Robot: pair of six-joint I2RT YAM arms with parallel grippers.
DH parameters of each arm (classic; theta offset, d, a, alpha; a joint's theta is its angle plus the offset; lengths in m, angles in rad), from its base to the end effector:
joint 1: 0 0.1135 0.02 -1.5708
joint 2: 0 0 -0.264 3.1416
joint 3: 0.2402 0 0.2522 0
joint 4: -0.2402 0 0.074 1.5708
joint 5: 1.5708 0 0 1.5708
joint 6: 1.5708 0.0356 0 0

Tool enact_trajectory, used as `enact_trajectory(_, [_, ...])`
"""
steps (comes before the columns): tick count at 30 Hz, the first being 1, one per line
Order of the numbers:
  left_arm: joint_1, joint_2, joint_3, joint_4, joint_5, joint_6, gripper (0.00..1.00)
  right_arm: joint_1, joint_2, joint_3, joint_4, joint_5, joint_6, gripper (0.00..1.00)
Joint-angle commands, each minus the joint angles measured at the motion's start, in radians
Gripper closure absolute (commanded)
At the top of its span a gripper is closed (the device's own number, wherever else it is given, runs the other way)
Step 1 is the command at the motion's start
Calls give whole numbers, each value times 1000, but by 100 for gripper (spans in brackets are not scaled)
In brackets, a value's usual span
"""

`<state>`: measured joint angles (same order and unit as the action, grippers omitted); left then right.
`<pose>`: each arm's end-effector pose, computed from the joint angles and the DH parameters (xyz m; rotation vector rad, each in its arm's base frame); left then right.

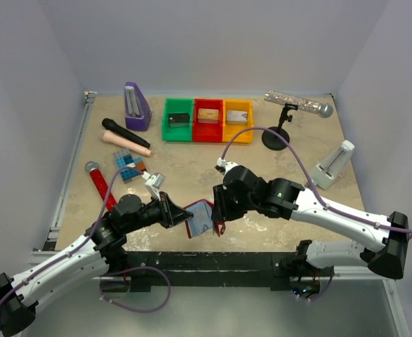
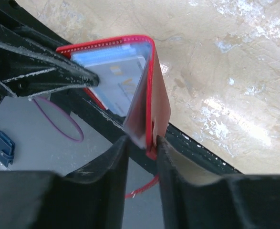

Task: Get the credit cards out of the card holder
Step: Place the card holder at the center of the board.

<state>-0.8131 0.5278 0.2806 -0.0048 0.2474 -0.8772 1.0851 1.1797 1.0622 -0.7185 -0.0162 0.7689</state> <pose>0.0962 -0.1144 0.2176 0.1319 2.0562 -1.3585 0.1130 0.2153 0.3071 -0.4166 2.5618 0.8116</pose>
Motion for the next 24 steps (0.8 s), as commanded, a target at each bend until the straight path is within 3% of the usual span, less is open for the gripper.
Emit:
enact_trajectory(1, [0, 34, 98, -159, -71, 58, 100, -5, -60, 59, -64, 57, -59, 57])
enact_trajectory(5, [0, 110, 153, -215, -97, 67, 100, -5, -127, 79, -38, 88, -126, 55])
enact_trajectory(9, [0, 240, 224, -205, -99, 66, 100, -4, -213, -54, 259, 19, -221, 57])
enact_trajectory(10, [0, 276, 236, -189, -99, 72, 100, -4, -219, -98, 345, -61, -220, 60])
enact_trajectory(13, [6, 385, 279, -159, -96, 86, 100, -16, -149, -94, 352, -100, -221, 79])
enact_trajectory(15, [14, 437, 296, -120, -83, 84, 100, -20, -95, -109, 387, -126, -215, 85])
enact_trajectory(24, [89, 630, 339, -37, -24, 87, 100, -149, 90, -298, 589, -171, -115, 87])
